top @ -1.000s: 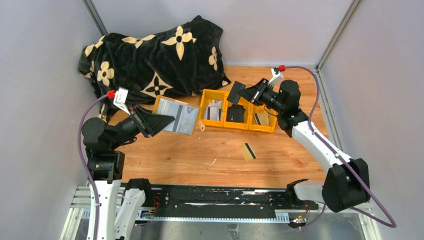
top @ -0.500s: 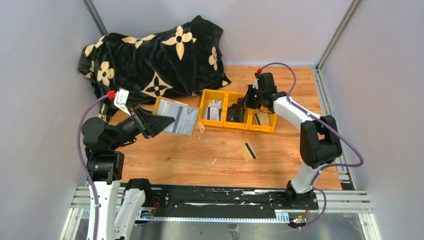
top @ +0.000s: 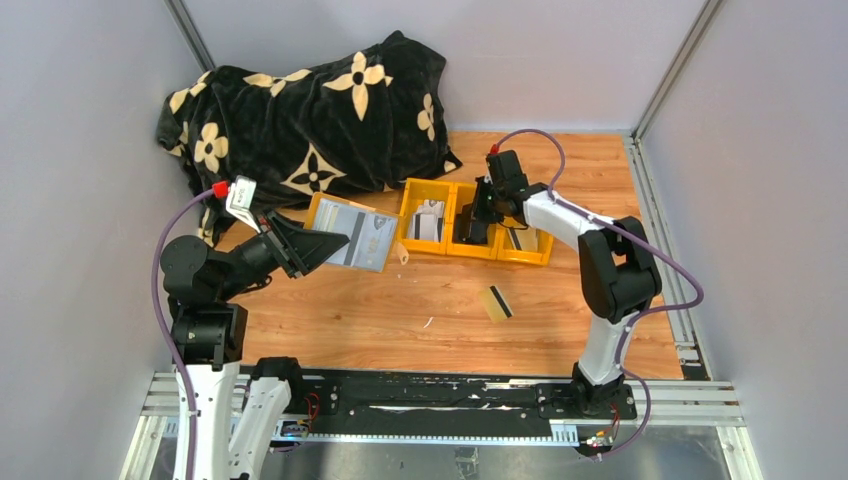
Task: Take the credit cards out of the card holder
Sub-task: Place the credit card in the storage box, then remove the credit card from the card holder.
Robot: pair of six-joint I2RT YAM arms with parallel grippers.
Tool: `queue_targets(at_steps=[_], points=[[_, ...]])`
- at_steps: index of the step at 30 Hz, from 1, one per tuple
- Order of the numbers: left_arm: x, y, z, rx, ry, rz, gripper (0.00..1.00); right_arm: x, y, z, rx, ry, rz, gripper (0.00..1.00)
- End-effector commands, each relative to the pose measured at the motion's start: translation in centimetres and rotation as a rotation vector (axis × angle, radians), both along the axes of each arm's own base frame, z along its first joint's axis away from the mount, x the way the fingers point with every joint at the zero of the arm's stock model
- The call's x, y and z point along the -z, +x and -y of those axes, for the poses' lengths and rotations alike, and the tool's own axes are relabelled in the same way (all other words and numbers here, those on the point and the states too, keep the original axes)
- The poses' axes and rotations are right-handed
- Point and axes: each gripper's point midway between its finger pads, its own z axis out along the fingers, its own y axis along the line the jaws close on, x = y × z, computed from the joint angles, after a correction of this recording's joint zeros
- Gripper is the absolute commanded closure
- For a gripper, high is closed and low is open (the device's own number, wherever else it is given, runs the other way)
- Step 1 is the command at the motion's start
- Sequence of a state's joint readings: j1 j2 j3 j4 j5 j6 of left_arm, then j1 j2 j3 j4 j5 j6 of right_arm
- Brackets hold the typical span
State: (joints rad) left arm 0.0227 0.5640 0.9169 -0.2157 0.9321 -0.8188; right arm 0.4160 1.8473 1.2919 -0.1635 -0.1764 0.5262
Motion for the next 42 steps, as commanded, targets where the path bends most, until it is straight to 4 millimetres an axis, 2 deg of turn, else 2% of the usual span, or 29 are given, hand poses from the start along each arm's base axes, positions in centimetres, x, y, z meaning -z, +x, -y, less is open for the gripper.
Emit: queue_targets(at_steps=[1,6,12,15,18,22,23,25,28,30,34,37,42], points=[[-2.2,-1.2,0.2,0.014,0.006,0.096,1.0,0.1,-0.4,1.2,0.051,-0.08,0.018,0.89],[-2.5,-1.1,0.2,0.013,-0.002,0.101,1.0,-1.6,-0.6,1.6,0.049,-0.133,0.064,0.66],[-2.5,-1.1,0.2,0.013,-0.003,0.102,1.0,-7.7,-0.9,1.0,0.032,-0.111,0.197,0.54],[-2.4,-1.1,0.2,0.017,-0.002,0.099,1.0,-12.6,-2.3,-0.7,-0.047,0.024,0.281,0.45],[-2.3,-1.3,0.4,0.037,0.001,0.099,1.0,-19.5,-4.9,-3.8,-0.209,0.259,0.421,0.33],[-2.1,-1.6,0.6,0.065,0.01,0.105,1.0,-28.1,-10.3,-6.7,-0.445,0.612,0.584,0.22],[-2.0,-1.6,0.6,0.071,0.011,0.102,1.0,-29.8,-11.6,-7.1,-0.495,0.694,0.601,0.21],[-1.9,-1.9,0.8,0.091,0.01,0.101,1.0,-31.9,-14.5,-8.4,-0.613,0.819,0.597,0.21],[-1.9,-2.3,1.0,0.121,0.006,0.101,1.0,-33.5,-18.6,-10.4,-0.789,0.944,0.549,0.2],[-2.0,-2.5,1.0,0.129,0.008,0.104,1.0,-33.8,-21.1,-11.6,-0.892,0.998,0.523,0.2],[-2.1,-2.6,1.1,0.141,0.011,0.106,1.0,-34.2,-25.1,-12.6,-1.046,1.095,0.528,0.2],[-2.1,-2.7,1.1,0.143,0.018,0.107,1.0,-33.7,-26.7,-13.1,-1.11,1.107,0.507,0.2],[-2.1,-2.6,1.1,0.139,0.024,0.115,1.0,-32.3,-27.8,-14.0,-1.137,1.091,0.465,0.22]])
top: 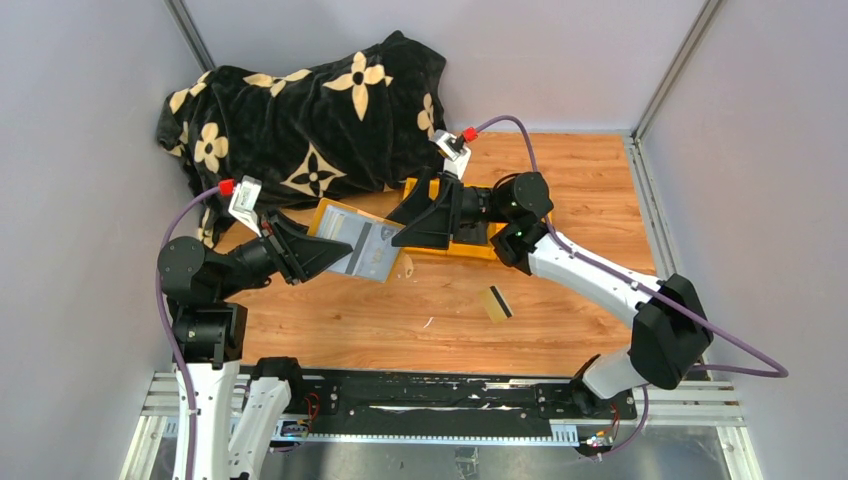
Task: Take the credit cards out of the card holder
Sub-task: Remove the credit card from the card holder.
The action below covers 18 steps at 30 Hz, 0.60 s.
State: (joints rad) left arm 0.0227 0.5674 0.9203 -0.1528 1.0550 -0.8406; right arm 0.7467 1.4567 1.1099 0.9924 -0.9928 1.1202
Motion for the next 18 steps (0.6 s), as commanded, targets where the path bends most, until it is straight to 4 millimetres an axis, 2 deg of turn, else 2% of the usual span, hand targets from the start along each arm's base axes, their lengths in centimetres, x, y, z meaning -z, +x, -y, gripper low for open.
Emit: queue_targets(at_steps=[1,7,11,15,16,17,18], points=[[-1.4,-0.6,0.1,0.014,0.01,0.071,1.0,0.2,-2.5,0.0,-0.079,0.016,0.053,0.25],[-1.3,-0.3,0.0,-0.007,0.021,0.083,1.0,1.3,-2.1,-1.1,-0.044,-0.038,0.031,0.52],[-0.8,0.3,-0.5,-0.061,0.059,0.105,1.0,2.8,-1.4,-2.0,0.01,-0.134,0.018,0.68],[-0.2,1.0,-1.2,-0.127,0.116,0.142,1.0,3.3,-0.5,-3.1,0.107,-0.221,0.038,0.85],[0.0,1.1,-1.4,-0.139,0.131,0.152,0.98,3.3,-0.3,-3.3,0.126,-0.229,0.024,0.93],[0.3,1.2,-1.5,-0.149,0.15,0.163,0.91,3.2,0.1,-3.4,0.149,-0.23,-0.002,0.99],[0.7,1.3,-1.6,-0.153,0.165,0.163,0.8,3.2,0.4,-3.5,0.168,-0.229,-0.028,1.0]])
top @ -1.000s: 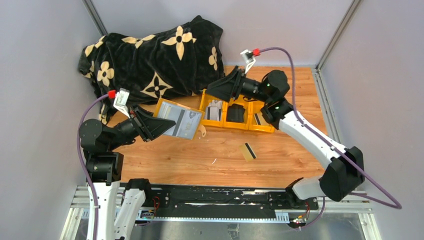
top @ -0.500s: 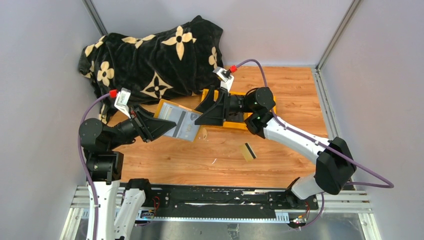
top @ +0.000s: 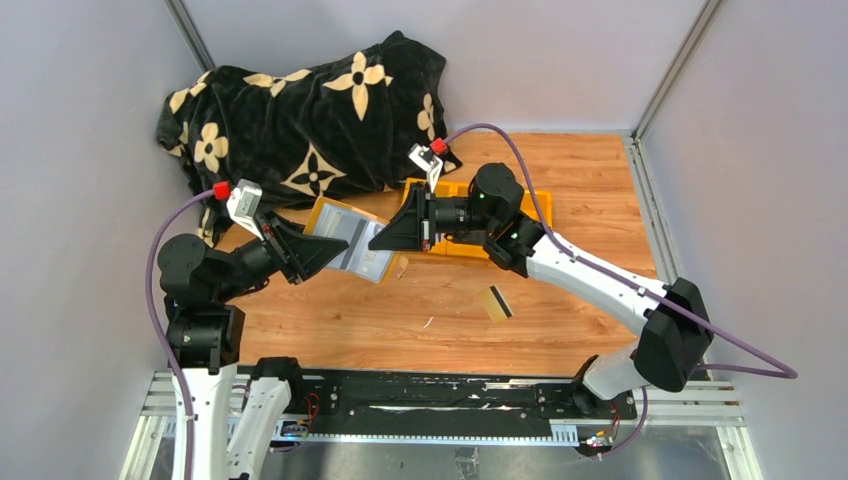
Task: Take the credit cards out of the card holder
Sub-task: Remove the credit card from the card holder.
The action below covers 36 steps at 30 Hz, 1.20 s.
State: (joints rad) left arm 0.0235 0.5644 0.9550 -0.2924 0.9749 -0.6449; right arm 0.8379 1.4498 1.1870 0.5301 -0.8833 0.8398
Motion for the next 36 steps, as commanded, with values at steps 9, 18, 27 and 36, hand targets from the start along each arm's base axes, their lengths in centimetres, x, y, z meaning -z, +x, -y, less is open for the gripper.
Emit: queue_targets(at_steps=[9,18,27,36], points=[[0.9,-1.0,0.0,0.031,0.084,0.067,0.5,0.3,1.3,-0.5,0.146,-0.027,-0.073,1.0],[1.2,-1.2,0.3,0.061,0.078,0.05,0.42,0.1,1.3,-0.5,0.145,-0.031,-0.081,1.0],[0.8,-0.2,-0.5,-0.035,0.085,0.078,0.5,-0.5,0.7,-0.4,0.135,-0.024,-0.067,1.0],[1.0,3.2,-4.0,-0.327,0.136,0.074,0.52,-2.1,-1.3,-0.3,0.087,0.011,-0.022,1.0]])
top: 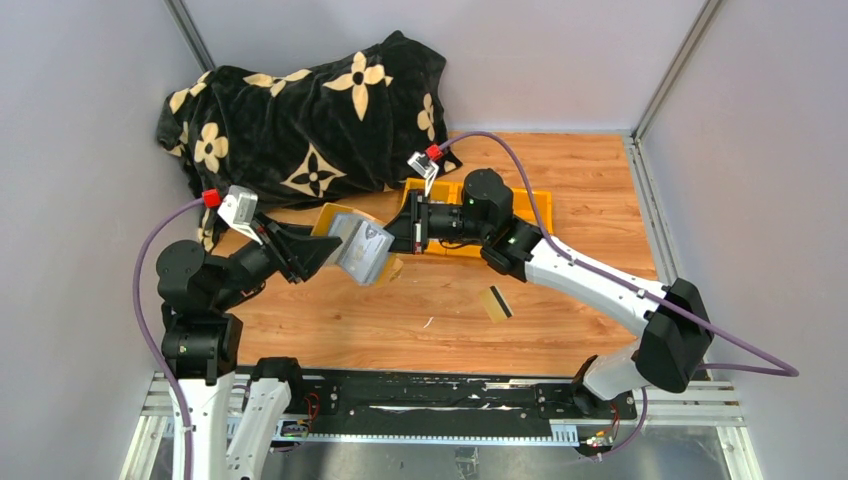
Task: Take the credit cards out of the card holder
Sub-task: Remove the credit card from the card holder.
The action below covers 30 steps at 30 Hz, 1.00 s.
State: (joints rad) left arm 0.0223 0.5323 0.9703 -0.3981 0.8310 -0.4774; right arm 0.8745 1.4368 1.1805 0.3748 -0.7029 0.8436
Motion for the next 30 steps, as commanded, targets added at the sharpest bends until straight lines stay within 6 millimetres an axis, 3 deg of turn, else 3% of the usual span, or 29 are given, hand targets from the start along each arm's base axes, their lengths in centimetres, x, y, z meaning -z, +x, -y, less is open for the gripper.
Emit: queue_targets(at_steps=[1,8,13,17,24,26,30], points=[[0.1,2.1,-2.6,-0.202,0.035,0.005,0.53,-4.6,-2.8,0.7,-0.059,0.114,0.103,1.0],[0.1,1.9,-2.3,-0.185,0.012,-0.02,0.57,-5.3,-3.4,1.0,-0.081,0.145,0.128,1.0],[-1.3,-1.2,1.1,0.084,-0.065,-0.007,0.59,-5.5,-3.6,1.1,-0.086,0.163,0.14,1.0],[-1.7,-2.8,2.4,0.222,-0.115,-0.047,0.59,-5.3,-3.6,1.2,-0.084,0.165,0.143,1.0],[-1.7,-2.4,2.0,0.186,-0.094,-0.036,0.87,-5.2,-3.5,1.8,-0.072,0.164,0.156,0.99],[-1.8,-2.0,1.7,0.145,-0.084,-0.013,0.91,-5.1,-3.2,2.2,-0.061,0.158,0.153,0.93],[-2.0,-0.9,0.4,0.022,-0.047,0.031,1.0,-4.6,-2.7,2.9,-0.053,0.135,0.141,0.64]])
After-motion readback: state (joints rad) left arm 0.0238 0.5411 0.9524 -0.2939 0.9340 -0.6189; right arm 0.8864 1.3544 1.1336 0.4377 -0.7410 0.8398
